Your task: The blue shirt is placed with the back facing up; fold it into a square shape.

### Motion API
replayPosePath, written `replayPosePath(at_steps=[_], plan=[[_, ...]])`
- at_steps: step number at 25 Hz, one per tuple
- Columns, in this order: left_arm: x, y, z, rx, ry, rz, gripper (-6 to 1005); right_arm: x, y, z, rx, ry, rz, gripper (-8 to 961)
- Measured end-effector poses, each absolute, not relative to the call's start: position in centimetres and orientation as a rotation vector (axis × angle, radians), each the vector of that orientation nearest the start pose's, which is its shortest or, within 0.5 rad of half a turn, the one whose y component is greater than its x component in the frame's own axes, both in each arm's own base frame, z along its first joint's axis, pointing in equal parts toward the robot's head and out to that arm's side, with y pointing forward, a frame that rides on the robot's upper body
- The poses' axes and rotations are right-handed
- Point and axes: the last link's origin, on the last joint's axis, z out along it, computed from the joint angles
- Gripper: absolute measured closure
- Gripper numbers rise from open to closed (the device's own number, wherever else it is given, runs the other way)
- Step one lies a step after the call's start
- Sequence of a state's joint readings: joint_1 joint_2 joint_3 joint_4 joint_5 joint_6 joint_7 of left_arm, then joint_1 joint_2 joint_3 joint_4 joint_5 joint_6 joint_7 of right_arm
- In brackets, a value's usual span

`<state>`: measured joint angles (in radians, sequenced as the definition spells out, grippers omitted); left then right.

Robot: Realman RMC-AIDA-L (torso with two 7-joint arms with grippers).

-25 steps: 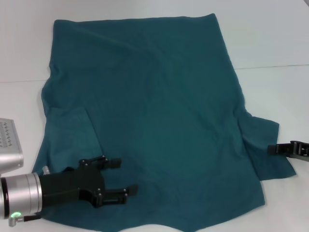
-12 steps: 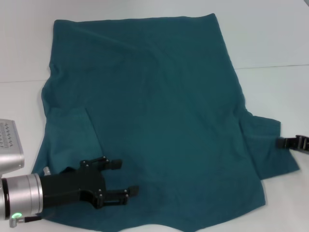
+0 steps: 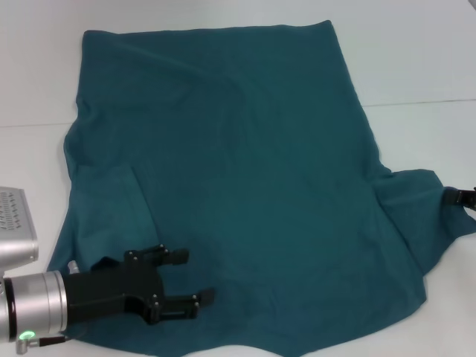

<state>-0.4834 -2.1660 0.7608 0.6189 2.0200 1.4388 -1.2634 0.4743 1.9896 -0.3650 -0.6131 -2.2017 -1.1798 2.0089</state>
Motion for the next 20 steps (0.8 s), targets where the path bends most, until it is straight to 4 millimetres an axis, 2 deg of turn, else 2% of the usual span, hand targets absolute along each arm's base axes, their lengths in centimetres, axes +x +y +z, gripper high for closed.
replayPosePath(at_steps=[20], plan=[[-26.6, 30.7, -5.4, -2.754, -0.643, -0.643, 111, 36.9, 35.8, 8.0, -1.838, 1.455, 0.633, 923]])
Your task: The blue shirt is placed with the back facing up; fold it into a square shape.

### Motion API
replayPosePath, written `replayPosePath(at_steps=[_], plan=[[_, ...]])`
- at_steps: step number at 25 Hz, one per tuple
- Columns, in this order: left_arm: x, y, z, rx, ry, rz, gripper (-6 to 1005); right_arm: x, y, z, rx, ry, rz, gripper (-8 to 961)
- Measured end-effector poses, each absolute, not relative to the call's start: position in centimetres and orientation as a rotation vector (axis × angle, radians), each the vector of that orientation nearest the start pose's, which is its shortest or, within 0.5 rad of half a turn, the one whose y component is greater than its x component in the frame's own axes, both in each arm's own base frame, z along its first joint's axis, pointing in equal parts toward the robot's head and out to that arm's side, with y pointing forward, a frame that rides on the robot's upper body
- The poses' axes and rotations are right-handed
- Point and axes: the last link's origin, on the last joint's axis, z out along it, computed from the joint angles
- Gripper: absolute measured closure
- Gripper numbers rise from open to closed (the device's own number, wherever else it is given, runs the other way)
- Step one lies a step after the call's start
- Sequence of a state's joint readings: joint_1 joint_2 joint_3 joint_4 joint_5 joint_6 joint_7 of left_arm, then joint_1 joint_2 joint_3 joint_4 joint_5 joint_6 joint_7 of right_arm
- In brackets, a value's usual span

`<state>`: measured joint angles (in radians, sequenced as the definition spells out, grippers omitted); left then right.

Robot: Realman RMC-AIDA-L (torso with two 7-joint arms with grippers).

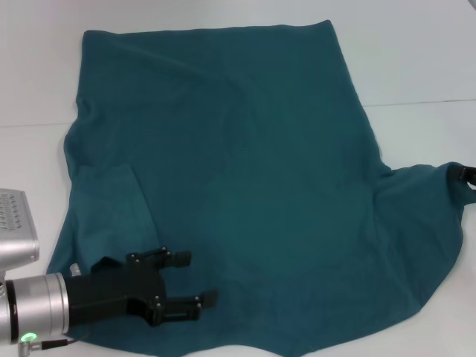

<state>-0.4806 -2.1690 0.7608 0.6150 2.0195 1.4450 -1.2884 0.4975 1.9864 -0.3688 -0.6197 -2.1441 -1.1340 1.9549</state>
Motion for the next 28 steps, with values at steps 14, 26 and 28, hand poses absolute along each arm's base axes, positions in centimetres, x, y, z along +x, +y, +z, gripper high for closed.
replayPosePath(at_steps=[14, 26, 28], plan=[[-26.4, 31.2, -5.2, -2.747, -0.635, -0.643, 112, 29.2, 40.8, 3.9, -2.042, 1.369, 0.713, 924], [-26.7, 31.3, -5.2, -2.736, -0.66, -0.623, 111, 24.2, 42.7, -1.3, -2.213, 1.284, 0.657, 765], [-26.7, 31.3, -5.2, -2.734, -0.668, -0.623, 111, 25.1, 42.4, -0.4, -2.18, 1.301, 0.687, 699]])
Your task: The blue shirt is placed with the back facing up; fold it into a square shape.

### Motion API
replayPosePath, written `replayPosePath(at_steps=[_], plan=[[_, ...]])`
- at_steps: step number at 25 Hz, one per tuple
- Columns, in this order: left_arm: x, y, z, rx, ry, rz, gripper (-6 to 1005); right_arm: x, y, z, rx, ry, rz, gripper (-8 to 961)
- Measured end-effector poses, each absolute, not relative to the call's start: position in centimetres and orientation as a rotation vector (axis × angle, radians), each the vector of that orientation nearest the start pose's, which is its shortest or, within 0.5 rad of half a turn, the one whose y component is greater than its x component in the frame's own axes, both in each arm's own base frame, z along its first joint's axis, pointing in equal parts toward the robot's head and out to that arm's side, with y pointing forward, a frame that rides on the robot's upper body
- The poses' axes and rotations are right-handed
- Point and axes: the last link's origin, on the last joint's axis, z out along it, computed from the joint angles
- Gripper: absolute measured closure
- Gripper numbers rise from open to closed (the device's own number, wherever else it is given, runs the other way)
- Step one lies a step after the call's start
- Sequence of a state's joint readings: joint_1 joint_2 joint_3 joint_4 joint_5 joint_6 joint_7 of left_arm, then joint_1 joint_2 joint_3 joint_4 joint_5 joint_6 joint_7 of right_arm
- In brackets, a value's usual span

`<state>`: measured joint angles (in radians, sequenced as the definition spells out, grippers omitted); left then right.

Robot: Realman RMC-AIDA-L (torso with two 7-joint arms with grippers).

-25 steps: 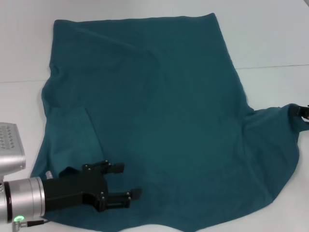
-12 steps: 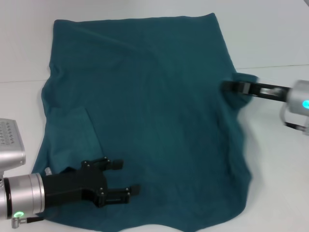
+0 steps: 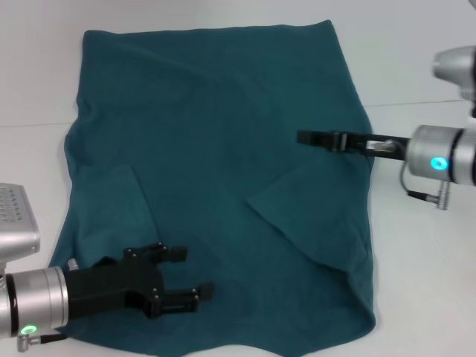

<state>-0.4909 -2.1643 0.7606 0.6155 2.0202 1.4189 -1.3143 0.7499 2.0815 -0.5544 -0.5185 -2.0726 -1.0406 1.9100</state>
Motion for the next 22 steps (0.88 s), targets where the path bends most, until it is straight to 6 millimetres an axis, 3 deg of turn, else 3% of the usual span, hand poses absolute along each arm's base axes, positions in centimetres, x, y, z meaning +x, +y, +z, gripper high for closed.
replayPosePath(at_steps=[9, 15, 22], plan=[[-26.5, 31.5, -5.0, -2.73, -0.691, -0.631, 112, 29.2, 39.5, 3.9, -2.136, 1.39, 0.72, 252], [-26.5, 31.7, -4.4, -2.719, -0.738, -0.636, 112, 30.6, 37.1, 5.8, -2.194, 1.532, 0.695, 38], [-27.3, 31.4, -3.0, -2.659, -0.849, -0.637, 112, 31.0, 34.7, 7.5, -2.249, 1.602, 0.716, 19]])
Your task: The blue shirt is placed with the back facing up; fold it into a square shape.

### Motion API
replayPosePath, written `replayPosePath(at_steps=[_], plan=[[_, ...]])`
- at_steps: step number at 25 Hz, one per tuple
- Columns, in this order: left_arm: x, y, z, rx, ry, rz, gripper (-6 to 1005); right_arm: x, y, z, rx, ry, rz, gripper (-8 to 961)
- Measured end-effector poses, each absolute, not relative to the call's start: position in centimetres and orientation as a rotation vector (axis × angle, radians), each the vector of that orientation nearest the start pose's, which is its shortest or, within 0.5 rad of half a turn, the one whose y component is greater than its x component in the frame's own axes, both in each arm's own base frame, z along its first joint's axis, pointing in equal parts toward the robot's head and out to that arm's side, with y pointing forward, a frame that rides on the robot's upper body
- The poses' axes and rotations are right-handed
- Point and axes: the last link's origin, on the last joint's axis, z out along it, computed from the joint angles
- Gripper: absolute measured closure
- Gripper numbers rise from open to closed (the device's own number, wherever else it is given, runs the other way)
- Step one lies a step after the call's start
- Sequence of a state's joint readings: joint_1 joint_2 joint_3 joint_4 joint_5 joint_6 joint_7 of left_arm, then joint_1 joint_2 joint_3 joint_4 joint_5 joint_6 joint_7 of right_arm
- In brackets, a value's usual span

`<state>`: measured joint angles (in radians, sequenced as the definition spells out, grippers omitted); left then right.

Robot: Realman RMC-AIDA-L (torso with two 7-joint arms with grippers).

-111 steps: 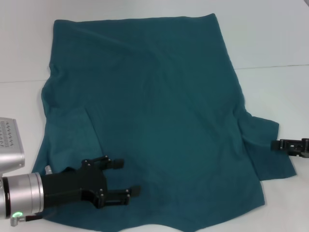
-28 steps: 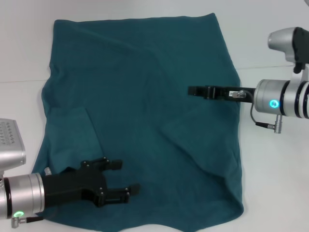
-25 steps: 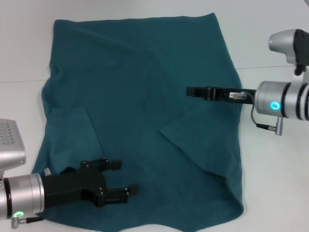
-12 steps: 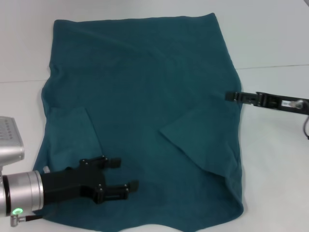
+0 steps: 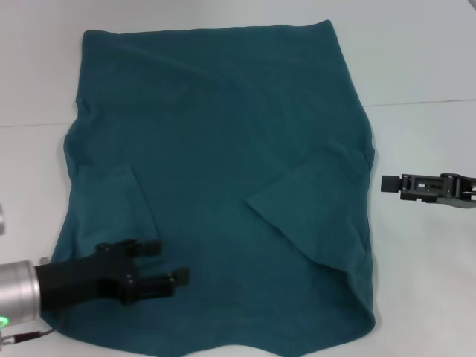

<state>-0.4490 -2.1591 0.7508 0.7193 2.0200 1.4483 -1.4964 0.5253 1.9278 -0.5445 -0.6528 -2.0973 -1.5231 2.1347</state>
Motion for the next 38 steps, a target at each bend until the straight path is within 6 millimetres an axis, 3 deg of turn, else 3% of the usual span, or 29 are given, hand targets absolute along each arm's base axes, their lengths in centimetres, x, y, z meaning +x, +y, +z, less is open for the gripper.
replayPosePath(at_steps=[7, 13, 21, 28, 38], plan=[[-29.8, 30.7, 0.1, -2.491, -1.035, -0.627, 112, 30.5, 33.9, 6.9, -2.326, 1.54, 0.736, 16], [-33.1, 29.7, 3.2, -2.293, -1.272, -0.579, 112, 29.9, 33.9, 6.8, -2.367, 1.523, 0.747, 16], [-35.3, 28.6, 6.0, -2.13, -1.46, -0.517, 111, 29.5, 34.2, 6.4, -2.381, 1.516, 0.743, 15], [-36.3, 28.3, 6.4, -2.088, -1.564, -0.403, 111, 29.8, 34.3, 6.6, -2.348, 1.519, 0.753, 15], [-35.2, 28.6, 4.9, -2.2, -1.577, -0.307, 118, 30.1, 34.2, 6.8, -2.325, 1.528, 0.766, 16]])
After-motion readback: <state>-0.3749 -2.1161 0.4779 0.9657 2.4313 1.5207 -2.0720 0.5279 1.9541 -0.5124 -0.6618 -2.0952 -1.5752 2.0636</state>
